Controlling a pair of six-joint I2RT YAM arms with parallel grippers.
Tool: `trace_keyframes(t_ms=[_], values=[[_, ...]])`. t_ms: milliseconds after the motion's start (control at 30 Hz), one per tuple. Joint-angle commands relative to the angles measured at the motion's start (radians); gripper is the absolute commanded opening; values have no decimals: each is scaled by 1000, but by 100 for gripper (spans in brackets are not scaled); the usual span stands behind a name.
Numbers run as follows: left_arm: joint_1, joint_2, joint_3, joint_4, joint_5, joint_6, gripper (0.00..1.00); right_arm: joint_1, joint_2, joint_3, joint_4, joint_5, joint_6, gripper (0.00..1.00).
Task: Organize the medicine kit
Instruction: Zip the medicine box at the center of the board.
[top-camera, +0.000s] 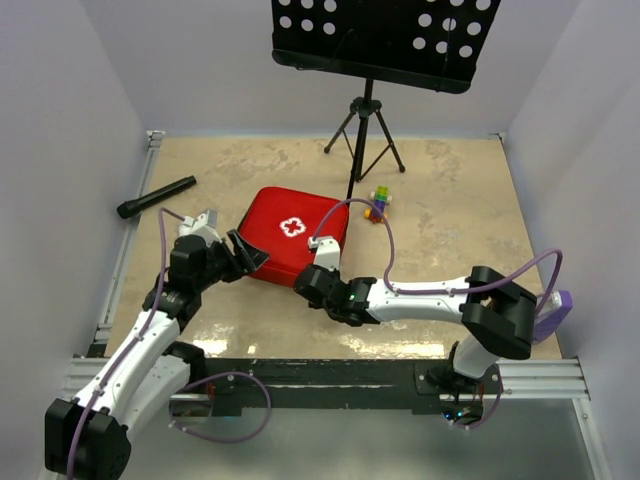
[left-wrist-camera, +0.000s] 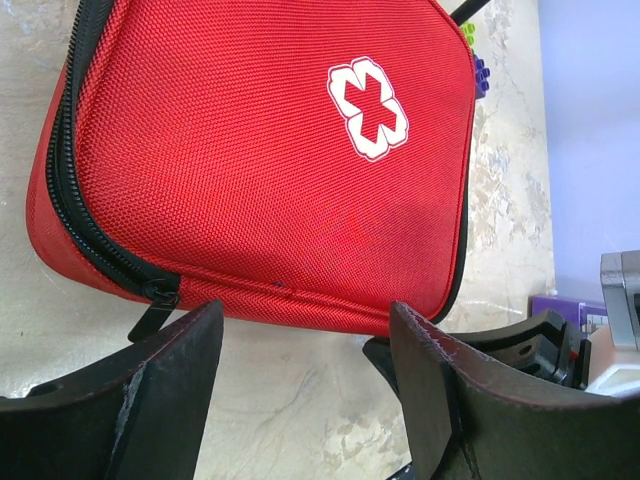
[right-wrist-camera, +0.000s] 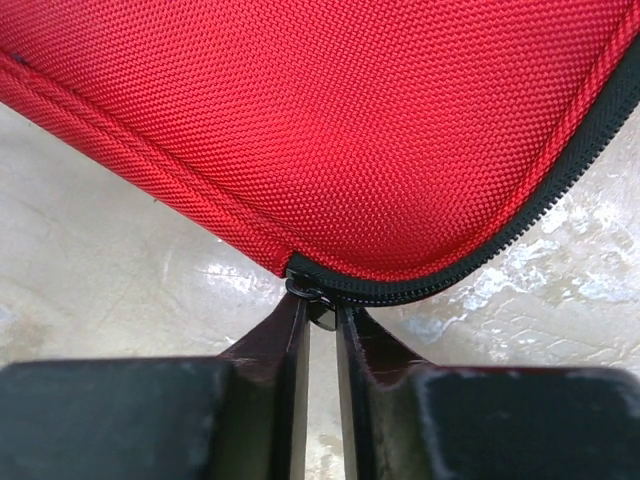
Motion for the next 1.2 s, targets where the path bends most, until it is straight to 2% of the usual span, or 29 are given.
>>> trace_keyframes(t_ms=[0, 33, 167, 267, 467, 633, 800, 1033, 1167], values=[[-5, -21, 1, -1, 13, 9, 71, -5, -18, 40, -27, 59, 13, 5], [-5, -23, 2, -4, 15, 12, 71, -3, -19, 40, -33, 62, 15, 0], [-5, -30, -15, -11, 56, 0, 72, 0, -31, 38, -41, 72, -10, 0], [-5, -53, -61, -7, 113, -51, 78, 15, -38, 34, -19, 46, -41, 0], [-14, -124, -180, 101, 188, -143, 85, 78, 32, 113, 1, 26, -77, 0], [-17, -87, -196, 176, 187, -151, 86, 135, 104, 208, -4, 16, -91, 0], [-20, -82, -199, 240, 110, -166, 86, 179, 146, 262, -2, -2, -96, 0], [-18, 115, -142, 109, -42, -111, 72, 193, 92, 196, -21, -2, -62, 0], [-17, 175, -139, 128, -105, -104, 65, 206, 29, 135, -38, -17, -48, 0]])
